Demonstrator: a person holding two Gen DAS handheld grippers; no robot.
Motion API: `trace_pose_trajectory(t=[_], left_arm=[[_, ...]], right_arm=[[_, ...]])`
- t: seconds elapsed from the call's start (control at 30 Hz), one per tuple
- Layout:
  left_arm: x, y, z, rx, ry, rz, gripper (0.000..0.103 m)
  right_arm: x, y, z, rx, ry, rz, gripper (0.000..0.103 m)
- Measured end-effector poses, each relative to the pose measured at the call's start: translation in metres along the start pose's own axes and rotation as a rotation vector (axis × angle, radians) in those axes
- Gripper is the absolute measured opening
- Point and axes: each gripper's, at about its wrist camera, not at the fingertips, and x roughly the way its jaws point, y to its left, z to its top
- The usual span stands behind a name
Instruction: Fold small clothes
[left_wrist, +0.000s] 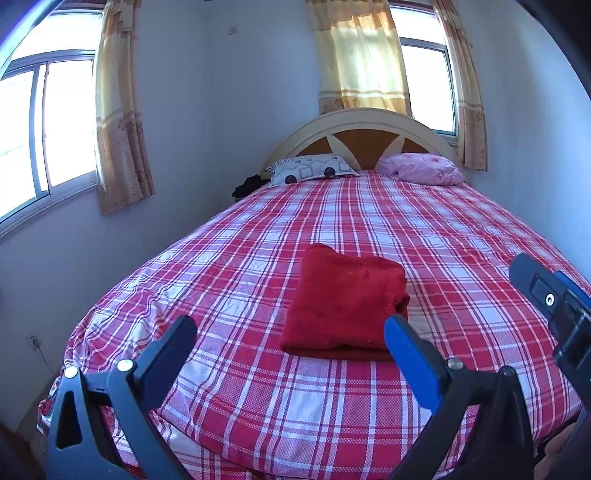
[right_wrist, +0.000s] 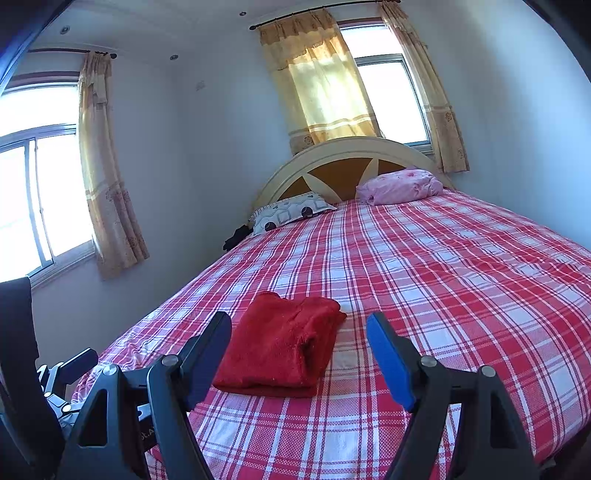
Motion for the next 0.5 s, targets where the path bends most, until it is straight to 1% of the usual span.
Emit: trace_pose_trajectory(t=[0.5], left_arm=[[0.0013,-0.0007,-0.0001,-0.001,0.004,-0.005,0.103]], right_arm=[[0.0001,-0.0003,-0.0023,0.006,0.001,-0.006,0.076]])
